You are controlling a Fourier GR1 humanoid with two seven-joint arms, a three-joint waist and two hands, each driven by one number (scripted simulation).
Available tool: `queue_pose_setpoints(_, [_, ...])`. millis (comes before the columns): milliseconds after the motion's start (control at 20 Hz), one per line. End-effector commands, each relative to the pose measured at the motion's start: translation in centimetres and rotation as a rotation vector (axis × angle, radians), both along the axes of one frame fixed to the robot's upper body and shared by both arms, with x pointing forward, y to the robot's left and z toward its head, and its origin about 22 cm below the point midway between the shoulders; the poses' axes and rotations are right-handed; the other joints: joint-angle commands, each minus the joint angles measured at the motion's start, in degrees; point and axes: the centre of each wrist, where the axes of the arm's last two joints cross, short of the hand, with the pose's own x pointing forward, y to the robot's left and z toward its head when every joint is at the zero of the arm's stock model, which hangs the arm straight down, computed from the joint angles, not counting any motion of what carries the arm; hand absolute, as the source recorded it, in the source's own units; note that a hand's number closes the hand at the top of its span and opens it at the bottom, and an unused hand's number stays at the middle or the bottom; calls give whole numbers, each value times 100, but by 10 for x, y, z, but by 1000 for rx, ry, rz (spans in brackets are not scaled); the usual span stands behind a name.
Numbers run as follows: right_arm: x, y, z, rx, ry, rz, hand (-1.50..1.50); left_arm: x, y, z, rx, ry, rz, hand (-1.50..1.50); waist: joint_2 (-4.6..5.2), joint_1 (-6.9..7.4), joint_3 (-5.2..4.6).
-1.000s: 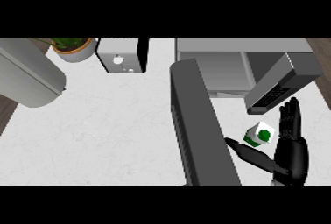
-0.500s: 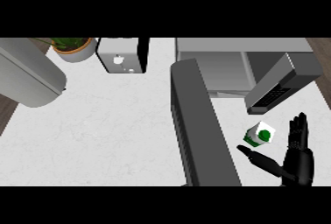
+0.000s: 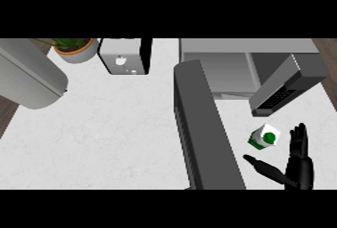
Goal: Pick up the milk, place it into the microwave and close the microwave
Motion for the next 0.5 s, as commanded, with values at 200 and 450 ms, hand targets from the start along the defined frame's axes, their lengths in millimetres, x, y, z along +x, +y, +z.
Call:
queue_pose_setpoints(200, [21, 6, -21, -30, 29, -8, -150, -13, 3, 3, -8, -30, -11, -150, -1, 17, -2])
queue_pose_setpoints(450, [24, 6, -51, -61, 22, -13, -150, -12, 3, 5, -3, -29, -4, -150, 5, 39, 2])
